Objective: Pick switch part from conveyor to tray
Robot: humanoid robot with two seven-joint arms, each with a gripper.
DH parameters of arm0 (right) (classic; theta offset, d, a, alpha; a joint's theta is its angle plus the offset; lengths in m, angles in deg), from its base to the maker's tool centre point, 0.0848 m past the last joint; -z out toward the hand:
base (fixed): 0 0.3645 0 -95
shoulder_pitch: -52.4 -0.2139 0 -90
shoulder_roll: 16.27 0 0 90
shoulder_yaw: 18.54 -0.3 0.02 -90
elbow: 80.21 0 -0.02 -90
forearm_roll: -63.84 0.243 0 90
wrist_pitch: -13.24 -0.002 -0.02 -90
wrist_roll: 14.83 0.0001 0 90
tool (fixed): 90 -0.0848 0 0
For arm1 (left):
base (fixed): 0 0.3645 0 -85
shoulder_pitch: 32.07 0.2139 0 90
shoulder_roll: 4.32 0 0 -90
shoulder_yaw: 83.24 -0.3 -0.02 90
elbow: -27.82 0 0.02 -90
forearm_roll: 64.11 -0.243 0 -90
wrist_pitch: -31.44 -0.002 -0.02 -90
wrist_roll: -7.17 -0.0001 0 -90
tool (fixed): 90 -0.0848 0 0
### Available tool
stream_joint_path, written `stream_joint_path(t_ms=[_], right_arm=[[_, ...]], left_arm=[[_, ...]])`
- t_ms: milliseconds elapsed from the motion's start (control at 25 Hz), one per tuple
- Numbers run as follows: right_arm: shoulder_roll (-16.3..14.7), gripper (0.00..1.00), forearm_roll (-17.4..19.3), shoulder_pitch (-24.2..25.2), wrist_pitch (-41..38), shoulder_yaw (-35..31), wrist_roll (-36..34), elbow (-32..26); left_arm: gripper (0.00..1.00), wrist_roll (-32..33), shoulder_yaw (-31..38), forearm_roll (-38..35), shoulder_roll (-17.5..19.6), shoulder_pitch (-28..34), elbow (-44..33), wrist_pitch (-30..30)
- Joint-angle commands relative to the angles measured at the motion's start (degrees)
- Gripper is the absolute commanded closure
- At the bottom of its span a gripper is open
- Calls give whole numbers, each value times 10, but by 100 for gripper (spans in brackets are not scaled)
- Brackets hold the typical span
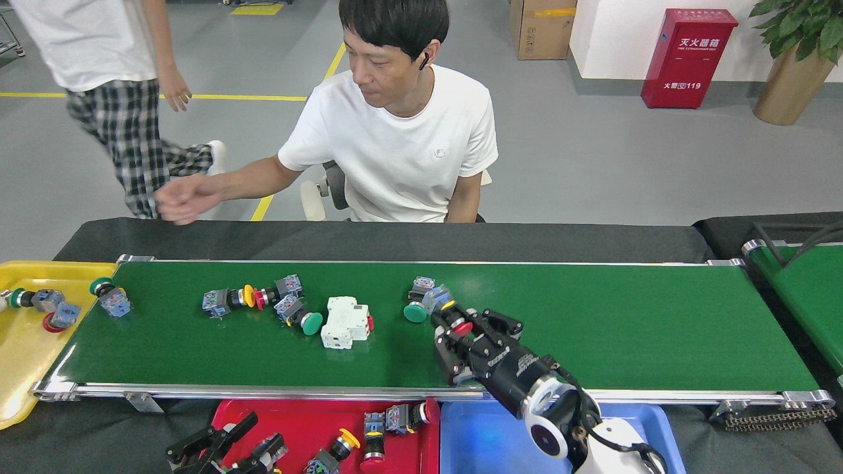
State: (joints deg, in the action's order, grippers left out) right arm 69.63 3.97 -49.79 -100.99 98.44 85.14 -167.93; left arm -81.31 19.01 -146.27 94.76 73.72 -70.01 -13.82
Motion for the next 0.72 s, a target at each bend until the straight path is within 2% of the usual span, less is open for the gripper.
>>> stream_joint_path(t_ms=[0, 40, 80, 120, 200, 280, 400, 520, 680], right_arm=[[-4, 77, -1, 8, -48, 1, -1, -13], [-3, 70, -2, 14, -53, 3, 0, -12], [-1, 45, -2, 19, -52, 11, 2, -12], [1, 2, -3, 22, -47, 26, 14, -11], [1, 2, -2, 23, -46, 49, 47, -8], [1, 2, -1, 26, -47, 50, 52, -9], [3, 2, 2, 23, -45, 46, 54, -10], [5, 2, 3, 20, -31, -10, 53, -11], [6, 2, 3, 19, -16, -118, 51, -10]], left_arm=[[0, -6, 13, 6, -1, -7, -4, 3], [0, -8, 26, 6, -4, -8, -3, 3], [0, -9, 46, 5, -10, -9, -3, 3], [0, -10, 60, 4, -25, -12, -1, 3], [1, -20, 82, 0, -59, -17, 4, -3], [1, -52, 85, -3, -64, -15, 7, -73], [1, -147, 86, -37, -63, 0, 29, -160], [1, -180, 86, -64, -62, 10, 36, -201], [0, -176, 79, -66, -60, 4, 35, -200]])
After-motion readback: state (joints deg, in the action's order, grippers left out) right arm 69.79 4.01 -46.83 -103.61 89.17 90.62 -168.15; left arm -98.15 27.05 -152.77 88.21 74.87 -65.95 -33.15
